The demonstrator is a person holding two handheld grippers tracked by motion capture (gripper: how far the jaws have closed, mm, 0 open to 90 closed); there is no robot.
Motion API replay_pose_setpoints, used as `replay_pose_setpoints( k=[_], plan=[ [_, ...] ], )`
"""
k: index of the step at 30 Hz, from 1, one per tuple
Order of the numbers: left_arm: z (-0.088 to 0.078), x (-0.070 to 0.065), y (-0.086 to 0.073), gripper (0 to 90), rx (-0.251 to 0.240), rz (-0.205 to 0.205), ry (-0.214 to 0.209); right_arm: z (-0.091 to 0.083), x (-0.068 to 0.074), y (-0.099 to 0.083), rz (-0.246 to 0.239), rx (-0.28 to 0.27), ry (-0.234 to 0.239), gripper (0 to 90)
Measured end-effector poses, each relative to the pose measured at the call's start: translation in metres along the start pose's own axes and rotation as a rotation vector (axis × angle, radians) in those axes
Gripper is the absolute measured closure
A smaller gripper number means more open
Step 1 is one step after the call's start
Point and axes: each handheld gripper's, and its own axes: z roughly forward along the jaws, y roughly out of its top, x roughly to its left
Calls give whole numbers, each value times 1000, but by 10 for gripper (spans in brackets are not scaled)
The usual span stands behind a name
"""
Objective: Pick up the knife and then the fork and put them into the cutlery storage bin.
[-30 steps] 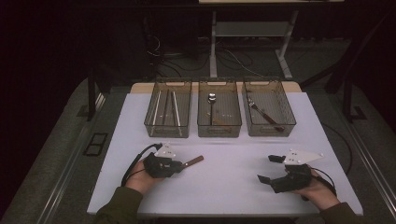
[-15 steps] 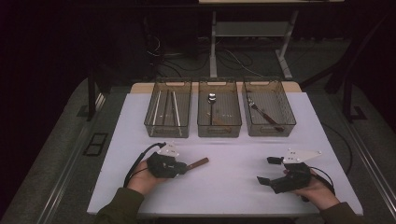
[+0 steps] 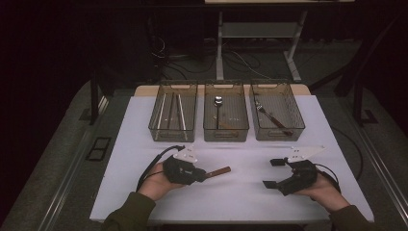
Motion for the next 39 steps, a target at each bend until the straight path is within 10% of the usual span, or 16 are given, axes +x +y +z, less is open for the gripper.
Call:
replay_pose_setpoints(
  k=[17, 24, 39],
  plan=[
    [31, -15, 55, 760, 50, 168, -135, 33, 3, 40, -146, 130, 169, 175],
    [38, -23, 59, 760, 58, 205, -156, 48, 13, 44, -198, 214, 266, 355],
    [41, -31, 60, 760, 78, 237, -173, 64, 33, 45, -270, 262, 307, 648]
  ],
)
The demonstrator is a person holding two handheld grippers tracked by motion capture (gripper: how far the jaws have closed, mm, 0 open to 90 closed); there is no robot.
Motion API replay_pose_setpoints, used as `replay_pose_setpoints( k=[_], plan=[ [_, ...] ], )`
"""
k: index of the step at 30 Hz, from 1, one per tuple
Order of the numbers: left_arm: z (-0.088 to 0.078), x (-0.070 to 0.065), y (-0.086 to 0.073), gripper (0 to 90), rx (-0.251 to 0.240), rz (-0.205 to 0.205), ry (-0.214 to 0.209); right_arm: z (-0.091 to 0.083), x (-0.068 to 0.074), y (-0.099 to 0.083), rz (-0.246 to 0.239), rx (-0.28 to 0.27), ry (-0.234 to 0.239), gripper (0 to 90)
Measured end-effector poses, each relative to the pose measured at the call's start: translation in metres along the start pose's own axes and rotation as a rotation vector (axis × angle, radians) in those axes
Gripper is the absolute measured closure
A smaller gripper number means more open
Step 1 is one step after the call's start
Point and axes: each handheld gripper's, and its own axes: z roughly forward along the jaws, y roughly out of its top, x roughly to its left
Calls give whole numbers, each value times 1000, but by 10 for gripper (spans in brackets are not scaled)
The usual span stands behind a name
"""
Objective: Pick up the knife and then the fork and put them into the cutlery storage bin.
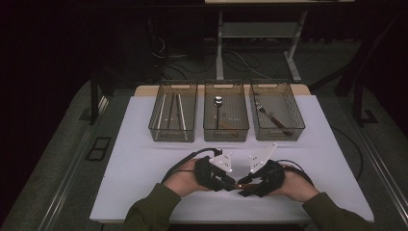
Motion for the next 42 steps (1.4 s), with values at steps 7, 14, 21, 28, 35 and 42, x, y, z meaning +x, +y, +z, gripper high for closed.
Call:
replay_pose_setpoints(
  k=[7, 14, 21, 28, 35, 42],
  plan=[
    [0, -1, 0, 759, -2, 8, 0, 0, 2, 1, -29, 12, 4, 744],
    [-3, 0, -1, 755, -43, 10, 8, -4, 3, 2, -5, -18, -3, 751],
    [-14, 6, -13, 541, -126, -63, 84, -12, 0, 0, 25, -49, -22, 751],
    [-40, 8, -45, 357, -228, -196, 230, -28, -8, -8, 66, -80, -83, 751],
    [-59, 6, -80, 226, -266, -329, 366, -45, -19, -20, 115, -103, -153, 750],
    [-61, -1, -103, 115, -276, -405, 434, -63, -25, -29, 177, -128, -232, 750]
  ],
)
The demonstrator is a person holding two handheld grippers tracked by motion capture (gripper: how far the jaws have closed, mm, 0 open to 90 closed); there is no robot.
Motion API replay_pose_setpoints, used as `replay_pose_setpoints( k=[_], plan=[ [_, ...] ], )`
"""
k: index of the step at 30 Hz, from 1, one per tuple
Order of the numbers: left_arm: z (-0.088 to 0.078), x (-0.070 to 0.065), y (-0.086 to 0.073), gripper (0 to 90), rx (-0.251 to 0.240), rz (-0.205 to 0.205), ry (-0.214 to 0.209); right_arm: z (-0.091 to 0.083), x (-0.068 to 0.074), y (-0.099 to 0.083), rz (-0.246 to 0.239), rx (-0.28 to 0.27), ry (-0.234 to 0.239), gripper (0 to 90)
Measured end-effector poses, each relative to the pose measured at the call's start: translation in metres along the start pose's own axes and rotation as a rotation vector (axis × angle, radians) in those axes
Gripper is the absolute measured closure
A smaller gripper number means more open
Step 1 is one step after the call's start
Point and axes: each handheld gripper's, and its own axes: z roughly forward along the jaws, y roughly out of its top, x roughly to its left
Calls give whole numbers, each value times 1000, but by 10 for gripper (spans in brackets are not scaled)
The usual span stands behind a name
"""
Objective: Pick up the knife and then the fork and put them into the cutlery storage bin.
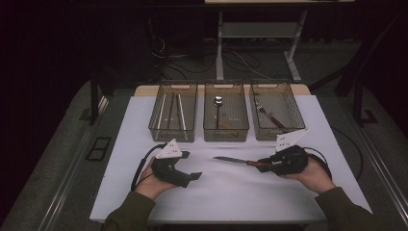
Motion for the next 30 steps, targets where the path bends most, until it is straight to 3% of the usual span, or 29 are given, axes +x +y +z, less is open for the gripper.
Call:
replay_pose_setpoints(
  k=[7, 10, 17, 30],
  plan=[
    [-5, 0, -13, 51, -18, -15, 54, -10, -11, -2, 45, -18, -70, 750],
    [-6, 0, -19, 11, -13, -27, 57, -14, -14, -1, 64, -22, -103, 750],
    [-9, 3, -30, 0, -6, -52, 64, -36, -25, 1, 99, -100, -144, 750],
    [-5, 1, -29, 0, 6, -26, 59, -62, -49, -2, 191, -198, -227, 750]
  ],
)
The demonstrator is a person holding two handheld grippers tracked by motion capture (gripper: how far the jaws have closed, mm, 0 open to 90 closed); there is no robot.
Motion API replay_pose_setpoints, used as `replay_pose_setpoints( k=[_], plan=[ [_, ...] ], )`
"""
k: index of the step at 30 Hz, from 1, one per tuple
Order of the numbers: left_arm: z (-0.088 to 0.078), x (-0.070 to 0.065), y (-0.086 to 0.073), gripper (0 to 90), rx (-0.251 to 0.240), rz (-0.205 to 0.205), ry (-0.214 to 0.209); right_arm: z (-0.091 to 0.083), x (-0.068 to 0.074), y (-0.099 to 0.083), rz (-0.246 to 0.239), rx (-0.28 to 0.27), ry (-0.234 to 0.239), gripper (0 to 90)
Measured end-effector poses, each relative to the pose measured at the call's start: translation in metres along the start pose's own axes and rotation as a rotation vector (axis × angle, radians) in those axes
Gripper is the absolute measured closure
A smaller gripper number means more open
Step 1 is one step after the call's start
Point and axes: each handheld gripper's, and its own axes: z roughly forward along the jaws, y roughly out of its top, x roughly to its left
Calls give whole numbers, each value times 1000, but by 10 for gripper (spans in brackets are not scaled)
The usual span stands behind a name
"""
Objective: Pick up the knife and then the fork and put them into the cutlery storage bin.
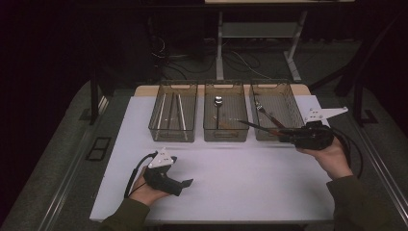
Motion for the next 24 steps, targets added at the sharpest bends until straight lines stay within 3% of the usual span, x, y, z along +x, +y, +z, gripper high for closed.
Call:
replay_pose_setpoints(
  k=[8, 14, 20, 24],
  plan=[
    [2, -2, 0, 3, 10, 7, -6, -13, -16, 1, 50, -40, -96, 750],
    [3, -1, 0, 6, 13, 9, -14, -15, -30, 2, 88, -39, -173, 749],
    [4, -2, -1, 6, 20, 10, -17, -10, -45, 4, 128, 10, -255, 749],
    [4, -2, -1, 8, 22, 11, -21, -2, -55, 8, 153, 40, -276, 749]
  ],
)
